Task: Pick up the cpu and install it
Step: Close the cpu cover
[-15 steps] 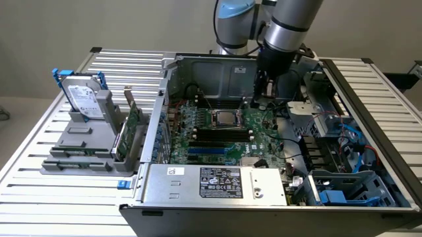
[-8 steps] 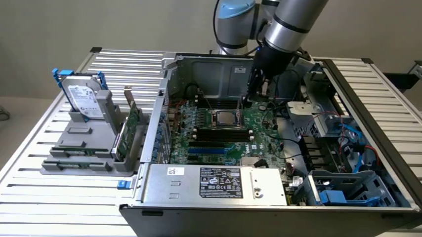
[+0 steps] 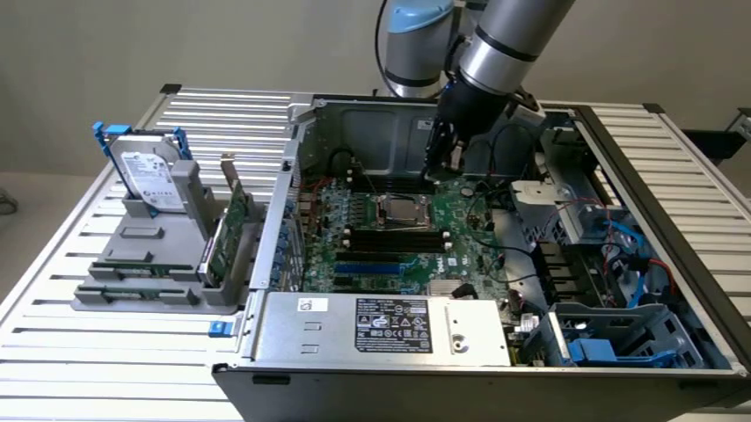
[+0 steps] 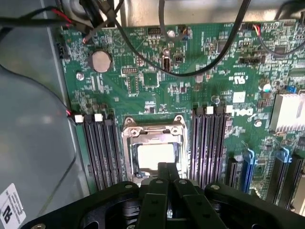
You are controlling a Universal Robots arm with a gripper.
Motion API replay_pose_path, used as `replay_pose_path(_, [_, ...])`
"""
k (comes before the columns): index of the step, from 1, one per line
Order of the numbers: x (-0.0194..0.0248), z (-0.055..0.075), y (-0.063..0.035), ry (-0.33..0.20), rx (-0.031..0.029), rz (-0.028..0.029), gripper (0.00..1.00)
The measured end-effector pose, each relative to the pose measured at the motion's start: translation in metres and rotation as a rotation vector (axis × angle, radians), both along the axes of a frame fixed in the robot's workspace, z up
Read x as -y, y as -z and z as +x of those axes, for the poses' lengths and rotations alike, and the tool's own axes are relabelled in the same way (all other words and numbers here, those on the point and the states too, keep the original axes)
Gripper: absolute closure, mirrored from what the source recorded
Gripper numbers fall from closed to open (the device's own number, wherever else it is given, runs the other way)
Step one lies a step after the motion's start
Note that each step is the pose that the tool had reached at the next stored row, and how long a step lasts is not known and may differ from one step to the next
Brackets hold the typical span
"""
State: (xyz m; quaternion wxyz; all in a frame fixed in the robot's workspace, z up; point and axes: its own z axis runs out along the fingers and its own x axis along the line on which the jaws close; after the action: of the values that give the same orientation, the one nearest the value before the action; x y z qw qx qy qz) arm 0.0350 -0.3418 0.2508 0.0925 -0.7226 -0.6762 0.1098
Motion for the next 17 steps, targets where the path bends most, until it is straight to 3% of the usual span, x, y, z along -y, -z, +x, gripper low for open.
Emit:
replay_pose_path(4, [0.0, -0.011, 0.0017, -0.001, -0.015, 0.0001, 0.89])
replay_pose_path(7, [0.0, -0.02, 0.0033, -0.001, -0.0226, 0.0002, 0.89])
replay_pose_path(11, [0.0, -0.031, 0.0069, -0.001, -0.0266, 0.0001, 0.89])
replay_pose_path(17, [0.0, -0.044, 0.0137, -0.001, -0.028, 0.0002, 0.89])
